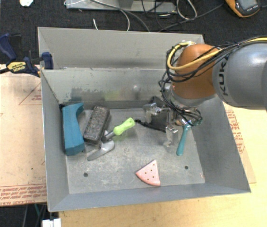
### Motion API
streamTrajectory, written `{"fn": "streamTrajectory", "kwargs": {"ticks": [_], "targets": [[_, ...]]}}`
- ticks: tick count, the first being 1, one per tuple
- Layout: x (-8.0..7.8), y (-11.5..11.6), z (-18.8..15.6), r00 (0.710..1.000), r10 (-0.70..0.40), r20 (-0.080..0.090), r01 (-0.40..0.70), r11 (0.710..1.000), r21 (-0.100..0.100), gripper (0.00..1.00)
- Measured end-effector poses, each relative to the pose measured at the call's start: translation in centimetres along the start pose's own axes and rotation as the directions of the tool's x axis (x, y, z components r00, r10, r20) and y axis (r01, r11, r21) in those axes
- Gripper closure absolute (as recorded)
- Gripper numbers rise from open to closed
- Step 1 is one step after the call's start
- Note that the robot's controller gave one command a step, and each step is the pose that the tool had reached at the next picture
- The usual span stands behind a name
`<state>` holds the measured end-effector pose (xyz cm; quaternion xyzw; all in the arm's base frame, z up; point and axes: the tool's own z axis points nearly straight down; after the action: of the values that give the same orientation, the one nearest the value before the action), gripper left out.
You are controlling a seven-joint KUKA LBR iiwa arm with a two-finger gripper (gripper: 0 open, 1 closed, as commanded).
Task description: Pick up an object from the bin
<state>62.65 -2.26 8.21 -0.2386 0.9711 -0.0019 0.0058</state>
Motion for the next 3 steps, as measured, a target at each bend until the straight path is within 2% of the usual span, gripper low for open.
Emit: {"fn": "streamTrajectory", "kwargs": {"ticks": [1,2,3], "targets": [[-0.6,0.3,0.4,1.000,-0.016,-0.001,0.016,1.000,0.000,0.00],[2.9,-3.5,-1.6,1.000,-0.016,0.000,0.016,1.000,0.002,1.00],[2.9,-3.5,-1.6,1.000,-0.016,0.001,0.016,1.000,0.001,1.00]]}}
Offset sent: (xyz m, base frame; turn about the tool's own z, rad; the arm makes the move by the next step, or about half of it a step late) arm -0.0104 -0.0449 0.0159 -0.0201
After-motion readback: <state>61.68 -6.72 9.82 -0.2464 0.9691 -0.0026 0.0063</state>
